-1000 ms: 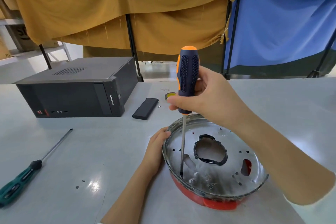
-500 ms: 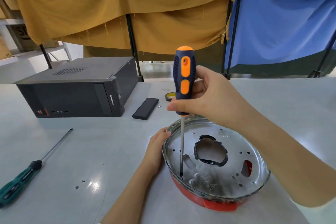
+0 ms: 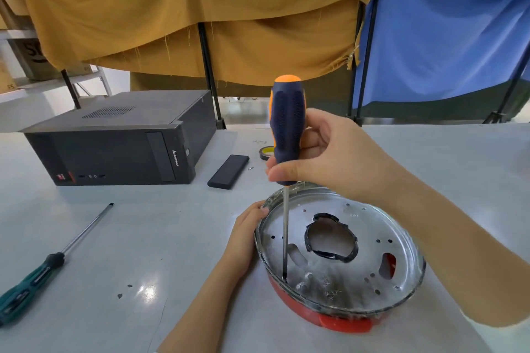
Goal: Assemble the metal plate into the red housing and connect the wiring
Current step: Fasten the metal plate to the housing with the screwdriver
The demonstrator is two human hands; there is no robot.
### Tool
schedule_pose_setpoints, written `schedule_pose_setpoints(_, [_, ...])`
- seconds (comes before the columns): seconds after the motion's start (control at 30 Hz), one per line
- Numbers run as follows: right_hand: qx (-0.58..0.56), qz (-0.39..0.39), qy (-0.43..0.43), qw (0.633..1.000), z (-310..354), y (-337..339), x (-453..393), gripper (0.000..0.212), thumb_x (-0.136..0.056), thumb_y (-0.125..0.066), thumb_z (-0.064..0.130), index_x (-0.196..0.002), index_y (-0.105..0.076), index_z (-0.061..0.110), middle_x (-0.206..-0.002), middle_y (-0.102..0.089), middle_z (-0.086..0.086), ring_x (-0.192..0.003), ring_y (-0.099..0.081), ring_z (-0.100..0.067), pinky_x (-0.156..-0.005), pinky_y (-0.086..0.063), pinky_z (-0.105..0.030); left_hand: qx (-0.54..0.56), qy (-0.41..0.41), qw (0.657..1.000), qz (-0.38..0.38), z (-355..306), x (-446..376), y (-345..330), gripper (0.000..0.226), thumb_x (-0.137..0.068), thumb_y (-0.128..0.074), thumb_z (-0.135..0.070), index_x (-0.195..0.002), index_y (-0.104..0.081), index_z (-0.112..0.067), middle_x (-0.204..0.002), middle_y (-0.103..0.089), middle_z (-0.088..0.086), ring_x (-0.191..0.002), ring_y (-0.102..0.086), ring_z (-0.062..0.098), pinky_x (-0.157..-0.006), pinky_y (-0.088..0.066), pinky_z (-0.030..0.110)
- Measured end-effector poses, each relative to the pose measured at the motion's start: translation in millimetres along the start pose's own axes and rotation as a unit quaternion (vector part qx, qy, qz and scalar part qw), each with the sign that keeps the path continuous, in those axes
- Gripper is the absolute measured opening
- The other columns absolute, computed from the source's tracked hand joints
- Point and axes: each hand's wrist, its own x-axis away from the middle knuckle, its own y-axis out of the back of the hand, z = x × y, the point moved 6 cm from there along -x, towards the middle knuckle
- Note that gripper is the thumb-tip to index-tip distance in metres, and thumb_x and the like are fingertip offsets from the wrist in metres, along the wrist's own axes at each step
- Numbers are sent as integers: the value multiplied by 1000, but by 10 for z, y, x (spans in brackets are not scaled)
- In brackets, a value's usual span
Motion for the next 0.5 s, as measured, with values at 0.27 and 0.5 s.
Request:
schedule_pose_setpoints(0.27, [-81,104,-14,991,-57,-47,1,46,-82,-66,7,-122,-47,17,-113,-68,-4,-108,-65,-18,-93,-51,-33,13,7,1000,-2,5,15,4,26,-96,-48,-16,-107,-70,-6,-108,-72,16,-107,-65,35,-97,-48,49])
schedule_pose_setpoints(0.5, [-58,12,0,998,-47,-31,7,33,-78,-69,-9,-103,-57,10,-89,-73,-6,-83,-72,-17,-70,-57,-24,-21,-8,1000,6,-32,19,-18,23,-98,-48,-13,-99,-71,-10,-91,-76,-2,-82,-69,6,-69,-55,18])
